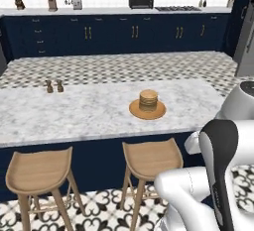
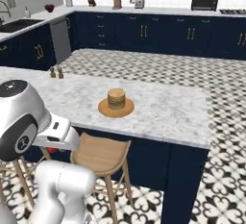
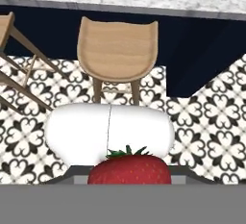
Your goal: Take the strawberry from the fridge and place it on top of the pancake, located on the dining counter.
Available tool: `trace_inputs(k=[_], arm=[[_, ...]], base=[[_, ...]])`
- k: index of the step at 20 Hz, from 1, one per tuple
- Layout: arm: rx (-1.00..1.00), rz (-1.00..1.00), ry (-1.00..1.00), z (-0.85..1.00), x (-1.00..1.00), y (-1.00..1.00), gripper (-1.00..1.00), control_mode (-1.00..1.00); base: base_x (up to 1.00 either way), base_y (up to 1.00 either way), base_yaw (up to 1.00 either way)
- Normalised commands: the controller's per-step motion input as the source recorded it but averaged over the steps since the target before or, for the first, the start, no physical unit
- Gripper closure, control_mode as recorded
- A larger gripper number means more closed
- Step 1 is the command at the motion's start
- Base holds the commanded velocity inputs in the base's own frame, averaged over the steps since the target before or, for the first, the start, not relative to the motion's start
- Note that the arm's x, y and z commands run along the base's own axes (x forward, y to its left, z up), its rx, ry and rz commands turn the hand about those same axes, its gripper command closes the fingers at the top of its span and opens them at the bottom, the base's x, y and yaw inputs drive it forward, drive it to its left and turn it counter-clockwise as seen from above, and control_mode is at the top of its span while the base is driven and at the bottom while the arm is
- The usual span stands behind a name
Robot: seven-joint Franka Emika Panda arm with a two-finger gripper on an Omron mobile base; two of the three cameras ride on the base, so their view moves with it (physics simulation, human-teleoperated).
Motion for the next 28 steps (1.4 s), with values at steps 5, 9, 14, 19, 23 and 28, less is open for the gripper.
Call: trace_inputs(k=[5, 9, 14, 19, 23, 28], arm=[[0.0, 0.0, 0.0, 0.0, 0.0, 0.0, 1.0, 1.0], [0.0, 0.0, 0.0, 0.0, 0.0, 0.0, 1.0, 1.0], [0.0, 0.0, 0.0, 0.0, 0.0, 0.0, 1.0, 1.0], [0.0, 0.0, 0.0, 0.0, 0.0, 0.0, 1.0, 1.0], [-0.04, 0.0, 0.11, 0.23, 0.5, 0.08, 1.0, -1.0], [-0.03, 0.0, 0.08, 0.38, 1.0, 0.01, 1.0, -1.0]], base=[[0.39, 0.22, -0.34], [0.54, -0.32, -0.06], [0.69, -0.01, -0.09], [0.65, 0.08, -0.09], [0.5, 0.06, 0.0], [0.0, 0.0, 0.0]])
